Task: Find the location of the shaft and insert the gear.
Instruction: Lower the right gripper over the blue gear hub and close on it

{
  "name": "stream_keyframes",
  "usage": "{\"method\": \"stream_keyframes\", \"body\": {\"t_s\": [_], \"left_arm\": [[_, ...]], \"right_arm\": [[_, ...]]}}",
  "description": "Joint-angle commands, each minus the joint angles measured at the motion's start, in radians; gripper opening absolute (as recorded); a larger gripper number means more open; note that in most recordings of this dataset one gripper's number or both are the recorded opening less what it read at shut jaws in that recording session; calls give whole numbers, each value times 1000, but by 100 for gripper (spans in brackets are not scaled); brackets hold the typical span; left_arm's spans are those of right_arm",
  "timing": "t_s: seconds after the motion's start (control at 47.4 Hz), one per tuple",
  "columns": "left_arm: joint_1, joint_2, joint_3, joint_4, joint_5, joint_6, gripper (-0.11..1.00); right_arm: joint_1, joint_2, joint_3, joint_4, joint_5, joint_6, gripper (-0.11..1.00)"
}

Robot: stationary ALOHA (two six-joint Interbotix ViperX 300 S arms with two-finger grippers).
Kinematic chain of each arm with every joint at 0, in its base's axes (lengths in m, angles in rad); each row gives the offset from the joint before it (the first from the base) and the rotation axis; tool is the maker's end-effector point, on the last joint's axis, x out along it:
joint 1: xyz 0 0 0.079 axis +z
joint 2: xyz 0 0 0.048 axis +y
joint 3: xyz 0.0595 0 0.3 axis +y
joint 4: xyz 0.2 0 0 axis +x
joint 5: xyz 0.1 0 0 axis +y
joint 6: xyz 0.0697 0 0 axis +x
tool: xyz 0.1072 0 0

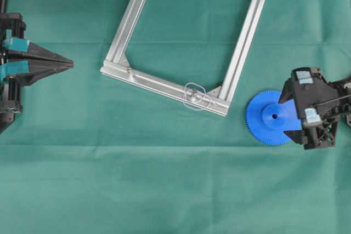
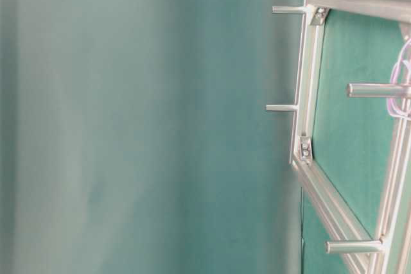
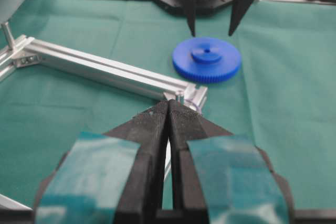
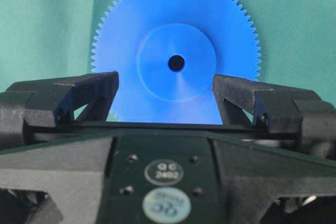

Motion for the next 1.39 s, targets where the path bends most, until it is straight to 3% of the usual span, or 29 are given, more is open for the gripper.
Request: {"method": "stream_keyframes", "body": {"t_s": [0.0, 1.372], "left_arm": [[5, 9, -18, -2, -5, -2, 1], [5, 9, -12, -3, -5, -3, 1]], "right_arm": [[5, 6, -21, 3, -12, 2, 91], [-29, 117, -20, -43, -112, -2, 91]]}}
